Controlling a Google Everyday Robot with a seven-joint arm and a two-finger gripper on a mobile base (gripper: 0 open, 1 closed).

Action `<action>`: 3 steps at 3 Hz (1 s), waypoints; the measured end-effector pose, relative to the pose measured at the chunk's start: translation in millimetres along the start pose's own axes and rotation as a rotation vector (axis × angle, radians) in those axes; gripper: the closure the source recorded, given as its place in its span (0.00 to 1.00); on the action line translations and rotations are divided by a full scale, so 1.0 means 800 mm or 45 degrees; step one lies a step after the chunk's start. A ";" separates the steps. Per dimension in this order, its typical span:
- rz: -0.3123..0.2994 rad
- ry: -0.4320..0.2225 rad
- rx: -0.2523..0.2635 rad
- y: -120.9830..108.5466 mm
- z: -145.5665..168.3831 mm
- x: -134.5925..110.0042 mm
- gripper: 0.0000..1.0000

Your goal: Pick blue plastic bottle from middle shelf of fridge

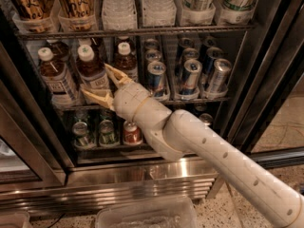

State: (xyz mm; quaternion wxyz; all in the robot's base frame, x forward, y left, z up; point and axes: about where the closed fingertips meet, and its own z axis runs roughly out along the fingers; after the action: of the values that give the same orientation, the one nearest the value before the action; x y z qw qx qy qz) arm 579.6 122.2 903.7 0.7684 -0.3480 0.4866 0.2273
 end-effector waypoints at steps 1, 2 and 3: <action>0.054 0.027 -0.103 -0.003 -0.014 -0.003 1.00; 0.114 0.068 -0.233 0.003 -0.031 -0.006 1.00; 0.174 0.120 -0.371 0.016 -0.047 -0.009 1.00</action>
Offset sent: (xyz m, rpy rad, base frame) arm -0.0379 -0.0304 -0.0086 -0.1176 0.1706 0.3070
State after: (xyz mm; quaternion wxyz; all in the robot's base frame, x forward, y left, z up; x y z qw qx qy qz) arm 546.0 102.0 895.5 0.6687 -0.4323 0.5066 0.3306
